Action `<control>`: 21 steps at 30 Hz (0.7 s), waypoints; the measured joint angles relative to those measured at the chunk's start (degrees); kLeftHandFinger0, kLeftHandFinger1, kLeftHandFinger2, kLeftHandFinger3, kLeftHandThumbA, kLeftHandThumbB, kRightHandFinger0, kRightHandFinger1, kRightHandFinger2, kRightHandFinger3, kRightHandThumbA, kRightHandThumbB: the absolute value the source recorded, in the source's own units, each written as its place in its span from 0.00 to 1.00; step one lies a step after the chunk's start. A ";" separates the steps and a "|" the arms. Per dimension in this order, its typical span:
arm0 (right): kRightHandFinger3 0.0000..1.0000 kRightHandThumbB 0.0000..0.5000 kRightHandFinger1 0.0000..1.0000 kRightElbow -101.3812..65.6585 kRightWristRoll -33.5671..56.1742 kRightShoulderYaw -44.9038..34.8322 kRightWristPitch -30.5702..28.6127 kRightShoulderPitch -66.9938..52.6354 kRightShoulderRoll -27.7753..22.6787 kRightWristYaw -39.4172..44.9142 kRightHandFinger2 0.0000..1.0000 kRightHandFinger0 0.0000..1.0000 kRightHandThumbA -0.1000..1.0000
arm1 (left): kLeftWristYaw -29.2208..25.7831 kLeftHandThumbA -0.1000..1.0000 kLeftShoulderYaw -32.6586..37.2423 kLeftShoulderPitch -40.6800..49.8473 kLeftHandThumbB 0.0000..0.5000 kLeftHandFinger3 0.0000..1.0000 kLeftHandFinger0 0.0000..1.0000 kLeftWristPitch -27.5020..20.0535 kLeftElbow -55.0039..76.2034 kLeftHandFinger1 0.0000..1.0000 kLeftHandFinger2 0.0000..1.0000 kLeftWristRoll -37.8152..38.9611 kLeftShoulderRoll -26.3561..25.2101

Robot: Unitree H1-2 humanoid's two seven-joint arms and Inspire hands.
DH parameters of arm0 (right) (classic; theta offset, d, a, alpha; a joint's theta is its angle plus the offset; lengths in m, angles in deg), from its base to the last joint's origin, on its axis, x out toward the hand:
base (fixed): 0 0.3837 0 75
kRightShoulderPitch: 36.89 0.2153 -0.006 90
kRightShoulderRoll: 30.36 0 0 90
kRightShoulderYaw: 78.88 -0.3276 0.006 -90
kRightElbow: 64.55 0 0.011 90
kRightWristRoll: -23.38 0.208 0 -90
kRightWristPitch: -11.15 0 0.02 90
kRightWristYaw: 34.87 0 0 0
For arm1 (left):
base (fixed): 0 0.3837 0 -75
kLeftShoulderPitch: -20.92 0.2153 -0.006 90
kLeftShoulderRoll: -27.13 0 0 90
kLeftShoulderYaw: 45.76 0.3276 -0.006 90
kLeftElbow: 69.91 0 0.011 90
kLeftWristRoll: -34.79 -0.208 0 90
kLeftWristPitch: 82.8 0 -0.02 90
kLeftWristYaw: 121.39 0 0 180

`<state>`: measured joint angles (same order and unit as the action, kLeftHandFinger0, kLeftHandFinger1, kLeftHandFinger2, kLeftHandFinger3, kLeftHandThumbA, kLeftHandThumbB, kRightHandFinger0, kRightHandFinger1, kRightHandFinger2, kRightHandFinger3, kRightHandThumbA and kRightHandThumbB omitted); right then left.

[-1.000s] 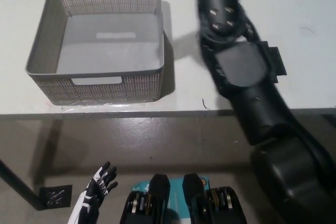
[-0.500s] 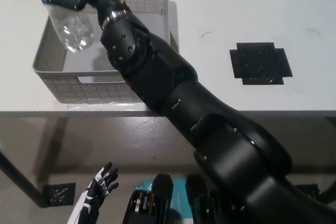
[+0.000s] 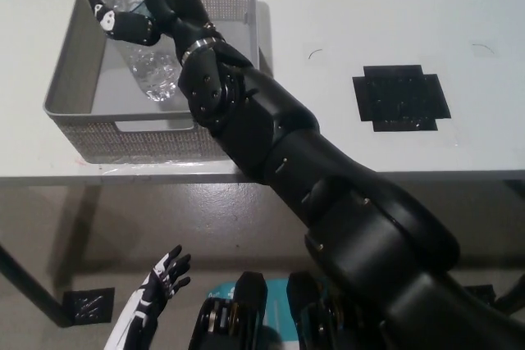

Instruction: Use the right hand to pick up a water botttle and place it into a container on the left side

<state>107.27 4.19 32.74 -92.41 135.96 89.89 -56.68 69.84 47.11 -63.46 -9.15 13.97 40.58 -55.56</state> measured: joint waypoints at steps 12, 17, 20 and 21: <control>1.00 1.00 1.00 0.12 -0.08 -0.73 -0.01 -0.26 -2.76 3.63 1.00 1.00 0.96 | 0.51 1.00 1.48 -0.15 0.49 1.00 1.00 0.07 0.19 1.00 1.00 -0.72 -0.71; 1.00 1.00 1.00 0.11 -0.16 -0.64 -0.08 -0.26 -3.52 4.35 1.00 1.00 1.00 | 0.80 1.00 1.81 -0.14 0.50 1.00 1.00 0.08 0.19 1.00 1.00 -0.97 -0.82; 1.00 1.00 1.00 0.10 -0.15 -0.64 -0.20 -0.26 -3.64 4.54 1.00 1.00 1.00 | 0.86 1.00 1.94 -0.15 0.51 1.00 1.00 0.07 0.19 1.00 1.00 -1.01 -0.82; 1.00 1.00 1.00 0.05 -0.14 -0.67 -0.35 -0.26 -3.71 4.67 1.00 1.00 1.00 | 0.88 1.00 1.97 -0.16 0.50 1.00 1.00 0.07 0.16 1.00 1.00 -1.03 -0.82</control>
<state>107.33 4.05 32.08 -92.76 135.71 86.18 -52.01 70.72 49.08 -63.62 -9.08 14.12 39.55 -56.38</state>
